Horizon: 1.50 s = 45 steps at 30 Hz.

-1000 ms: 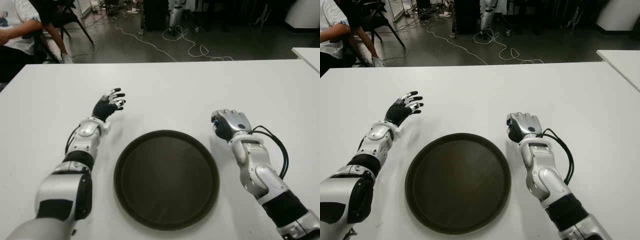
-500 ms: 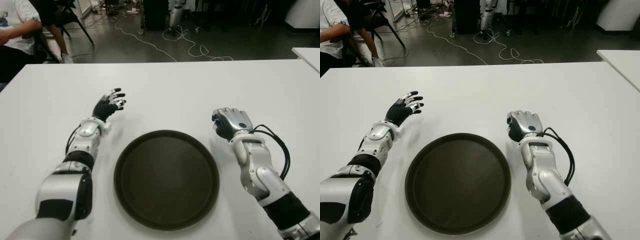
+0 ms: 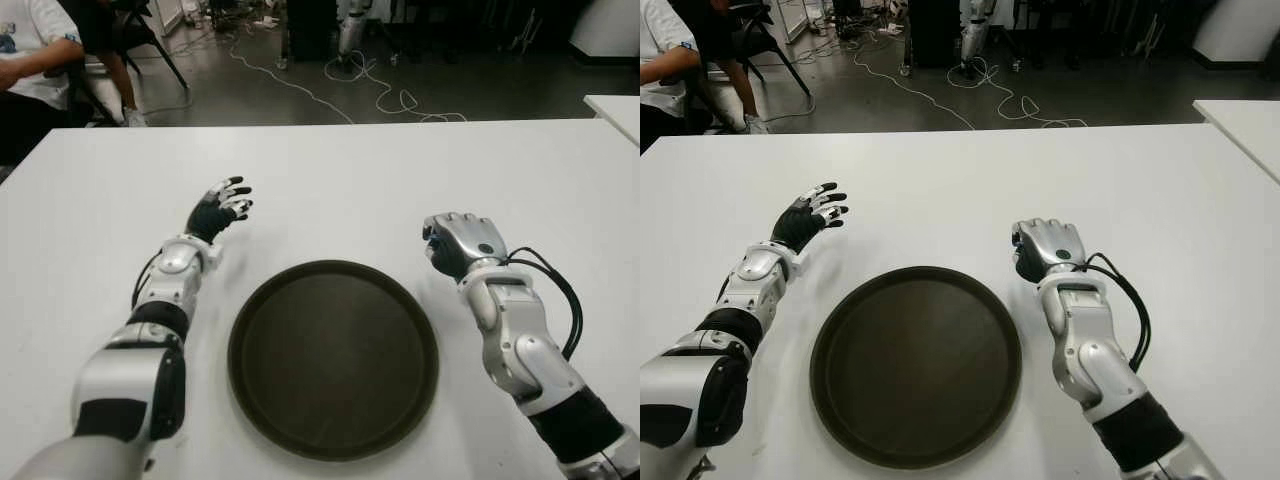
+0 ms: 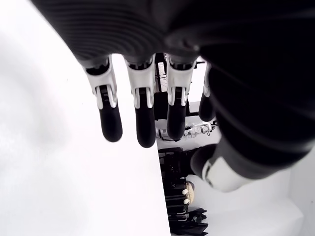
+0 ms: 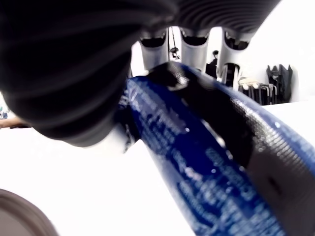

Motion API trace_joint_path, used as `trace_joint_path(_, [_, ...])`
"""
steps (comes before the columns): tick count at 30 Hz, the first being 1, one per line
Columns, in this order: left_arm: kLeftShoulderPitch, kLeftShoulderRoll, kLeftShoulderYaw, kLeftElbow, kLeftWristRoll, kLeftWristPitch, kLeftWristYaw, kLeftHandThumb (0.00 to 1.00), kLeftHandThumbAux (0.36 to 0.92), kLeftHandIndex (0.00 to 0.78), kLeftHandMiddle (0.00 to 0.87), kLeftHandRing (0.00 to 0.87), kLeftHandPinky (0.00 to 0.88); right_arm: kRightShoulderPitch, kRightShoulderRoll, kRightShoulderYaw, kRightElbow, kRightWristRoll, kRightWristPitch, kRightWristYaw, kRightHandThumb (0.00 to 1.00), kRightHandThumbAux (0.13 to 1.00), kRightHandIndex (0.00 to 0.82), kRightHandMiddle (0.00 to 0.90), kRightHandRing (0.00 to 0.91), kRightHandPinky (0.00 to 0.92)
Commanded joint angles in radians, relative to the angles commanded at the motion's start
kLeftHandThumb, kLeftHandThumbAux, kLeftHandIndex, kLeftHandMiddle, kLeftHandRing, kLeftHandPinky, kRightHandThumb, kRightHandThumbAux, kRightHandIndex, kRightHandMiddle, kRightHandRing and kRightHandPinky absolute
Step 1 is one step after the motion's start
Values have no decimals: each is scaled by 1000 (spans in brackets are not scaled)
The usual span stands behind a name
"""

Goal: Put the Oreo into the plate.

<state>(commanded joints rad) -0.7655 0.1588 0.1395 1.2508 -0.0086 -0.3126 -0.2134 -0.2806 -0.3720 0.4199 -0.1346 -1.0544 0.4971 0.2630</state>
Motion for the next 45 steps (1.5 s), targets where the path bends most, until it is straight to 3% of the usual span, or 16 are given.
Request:
trace_joint_path(16, [1, -3, 1, -1, -2, -1, -3, 51, 709, 142, 200, 209, 230, -57, 24, -1, -3, -7, -56, -11, 689, 738, 418, 482, 467, 494])
trace_joint_path(23, [1, -4, 0, 0, 0, -1, 1, 35, 706, 144, 198, 205, 221, -93, 90, 33, 26, -8, -84, -46, 689, 739, 416, 481, 470, 504])
trace_joint_path(35, [4, -5, 4, 0, -3, -7, -1, 42, 709, 140, 201, 208, 224, -84, 129, 41, 60, 27, -196, -124, 689, 741, 412, 501, 499, 530])
trace_joint_path(39, [4, -6, 4, 1, -3, -6, 1, 40, 711, 143, 202, 207, 226, -52, 145, 53, 40, 33, -235, -164, 690, 739, 412, 511, 520, 540])
trace_joint_path(45, [2, -7, 6, 3, -4, -3, 0, 48, 725, 140, 205, 210, 230, -43, 145, 60, 46, 57, -301, -184, 691, 739, 412, 523, 548, 549])
